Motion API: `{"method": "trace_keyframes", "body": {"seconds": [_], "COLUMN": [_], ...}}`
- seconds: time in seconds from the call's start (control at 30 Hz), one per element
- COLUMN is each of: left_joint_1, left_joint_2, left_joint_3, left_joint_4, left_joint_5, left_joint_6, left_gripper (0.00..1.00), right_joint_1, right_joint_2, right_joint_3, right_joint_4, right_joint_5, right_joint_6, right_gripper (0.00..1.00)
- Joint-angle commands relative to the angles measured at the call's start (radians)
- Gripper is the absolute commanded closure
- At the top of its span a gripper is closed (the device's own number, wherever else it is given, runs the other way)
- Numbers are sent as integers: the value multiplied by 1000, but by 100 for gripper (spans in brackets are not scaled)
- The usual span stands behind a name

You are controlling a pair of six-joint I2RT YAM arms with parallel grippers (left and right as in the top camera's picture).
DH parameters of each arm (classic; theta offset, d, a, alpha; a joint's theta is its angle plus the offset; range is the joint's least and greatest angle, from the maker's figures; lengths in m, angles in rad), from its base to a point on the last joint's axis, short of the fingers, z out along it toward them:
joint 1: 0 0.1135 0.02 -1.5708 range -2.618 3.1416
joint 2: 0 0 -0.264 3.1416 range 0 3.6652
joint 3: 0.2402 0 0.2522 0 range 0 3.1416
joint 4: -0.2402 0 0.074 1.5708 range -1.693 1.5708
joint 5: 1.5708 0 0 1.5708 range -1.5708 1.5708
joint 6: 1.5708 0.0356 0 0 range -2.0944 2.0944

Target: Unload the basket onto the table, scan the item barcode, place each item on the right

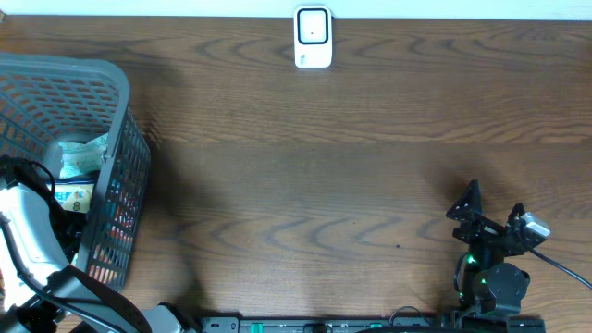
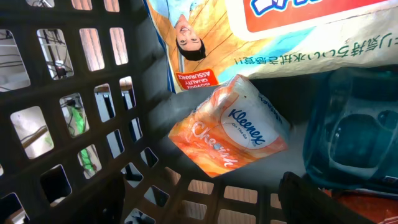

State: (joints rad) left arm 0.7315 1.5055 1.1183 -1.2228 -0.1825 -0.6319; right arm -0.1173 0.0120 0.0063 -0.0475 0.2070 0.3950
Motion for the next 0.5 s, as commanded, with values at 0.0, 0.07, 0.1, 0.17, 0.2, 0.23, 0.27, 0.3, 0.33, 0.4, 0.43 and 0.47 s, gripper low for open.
{"method": "trace_keyframes", "body": {"seconds": [0.0,0.07,0.1,0.17,0.2,0.23,0.27,0.3,0.33,0.4,0.43,0.47], "left_joint_1": [3,3,3,3,3,3,3,3,3,3,3,3], "left_joint_2": [-5,-5,-5,-5,-5,-5,-5,-5,-5,-5,-5,-5], "left_joint_3": [-10,-27,-43,-81,-97,-123,-146,-170,-194,-245,-267,-292], "left_joint_4": [-2,3,15,53,66,90,113,138,163,213,233,258], "left_joint_5": [14,18,18,18,19,32,53,74,93,112,112,112], "left_joint_6": [18,0,-17,-40,-48,-58,-58,-58,-58,-80,-99,-116], "left_gripper": [21,22,22,22,21,21,21,22,22,22,22,23], "right_joint_1": [7,7,7,7,7,7,7,7,7,7,7,7], "right_joint_2": [-6,-6,-6,-6,-6,-6,-6,-6,-6,-6,-6,-6], "right_joint_3": [-1,-1,-1,-1,-1,-1,-1,-1,-1,-1,-1,-1], "right_joint_4": [-2,-2,-2,-2,-2,-2,-2,-2,-2,-2,-2,-2], "right_joint_5": [11,11,11,11,11,11,11,11,11,11,11,11], "right_joint_6": [12,12,12,12,12,12,12,12,12,12,12,12], "right_gripper": [1,1,1,1,1,1,1,1,1,1,1,1]}}
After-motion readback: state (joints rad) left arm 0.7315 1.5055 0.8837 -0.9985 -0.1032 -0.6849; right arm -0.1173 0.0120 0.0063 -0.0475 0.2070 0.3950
